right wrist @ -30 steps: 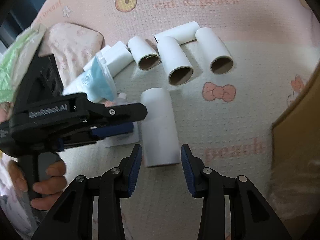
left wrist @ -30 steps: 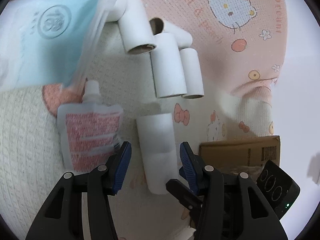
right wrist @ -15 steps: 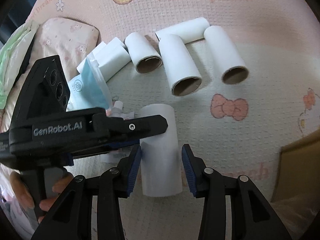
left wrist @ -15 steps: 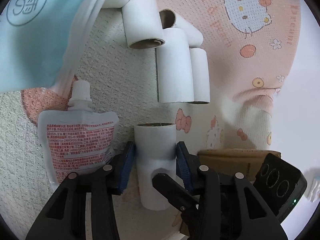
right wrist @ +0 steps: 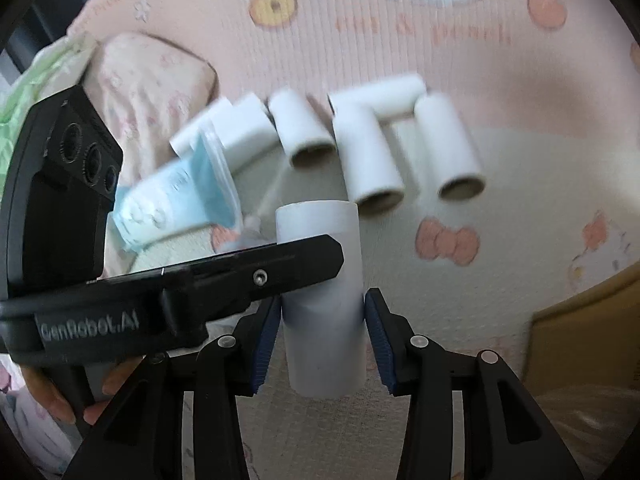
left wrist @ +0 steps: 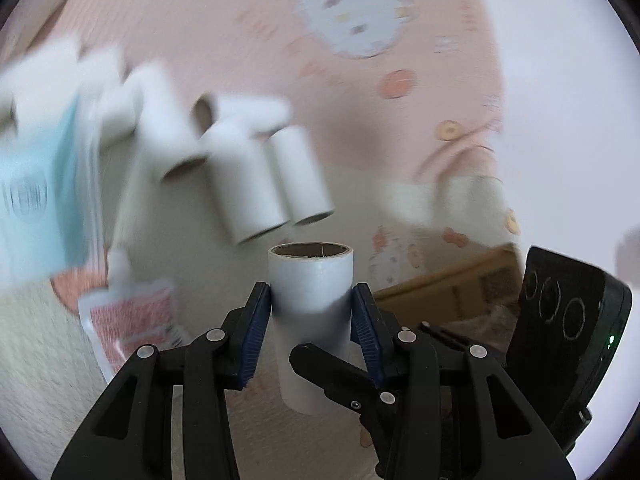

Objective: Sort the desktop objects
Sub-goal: 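Lift the held tube and carry it over the cardboard box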

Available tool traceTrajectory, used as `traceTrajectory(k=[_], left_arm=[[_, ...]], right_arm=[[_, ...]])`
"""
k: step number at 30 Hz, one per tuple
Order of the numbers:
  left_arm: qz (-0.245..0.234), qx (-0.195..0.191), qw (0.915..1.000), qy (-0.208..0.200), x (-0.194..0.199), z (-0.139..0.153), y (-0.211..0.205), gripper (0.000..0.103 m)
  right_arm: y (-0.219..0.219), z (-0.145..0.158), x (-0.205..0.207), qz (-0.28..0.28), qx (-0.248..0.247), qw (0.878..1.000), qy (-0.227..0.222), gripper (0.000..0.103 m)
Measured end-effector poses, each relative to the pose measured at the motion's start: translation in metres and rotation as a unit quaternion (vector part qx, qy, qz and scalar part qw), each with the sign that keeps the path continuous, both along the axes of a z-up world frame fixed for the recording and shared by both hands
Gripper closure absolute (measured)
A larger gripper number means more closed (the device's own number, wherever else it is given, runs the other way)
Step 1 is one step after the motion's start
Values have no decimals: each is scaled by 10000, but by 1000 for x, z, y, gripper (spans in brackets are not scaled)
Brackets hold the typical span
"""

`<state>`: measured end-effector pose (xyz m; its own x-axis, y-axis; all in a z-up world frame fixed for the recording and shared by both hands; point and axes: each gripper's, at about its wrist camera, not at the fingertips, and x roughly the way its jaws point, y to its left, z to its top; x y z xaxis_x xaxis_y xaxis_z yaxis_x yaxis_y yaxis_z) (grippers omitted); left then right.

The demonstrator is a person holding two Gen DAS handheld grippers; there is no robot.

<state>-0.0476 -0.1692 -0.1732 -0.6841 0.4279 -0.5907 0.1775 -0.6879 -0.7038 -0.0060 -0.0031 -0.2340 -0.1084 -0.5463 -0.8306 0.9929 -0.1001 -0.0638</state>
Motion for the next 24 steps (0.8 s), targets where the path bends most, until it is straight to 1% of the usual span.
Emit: traceTrajectory(k=[4, 7, 10, 16, 18, 21, 24], left_arm=[[-69, -49, 9991, 427, 2, 30, 1, 57], [-153, -95, 9982, 575, 3, 46, 2, 57], [-222, -160, 9977, 624, 4, 57, 7, 57], [-369, -277, 9967, 672, 6, 69, 13, 57], [-415, -368, 9959, 712, 8, 77, 16, 57], [-481, -387, 9951, 776, 7, 89, 20, 57], [-614, -473, 9926, 938, 2, 105, 29, 57]], right_arm=[[13, 29, 19, 66, -470, 9981, 395, 63], [23, 44, 31, 201, -673, 9948, 733, 63], [28, 49, 32, 246, -731, 9933, 856, 63], [33, 59, 37, 363, -659, 9910, 1103, 62], [35, 65, 38, 386, -694, 9902, 1151, 63], [42, 75, 38, 369, -800, 9890, 1191, 62], [51, 88, 39, 348, -899, 9871, 1275, 62]])
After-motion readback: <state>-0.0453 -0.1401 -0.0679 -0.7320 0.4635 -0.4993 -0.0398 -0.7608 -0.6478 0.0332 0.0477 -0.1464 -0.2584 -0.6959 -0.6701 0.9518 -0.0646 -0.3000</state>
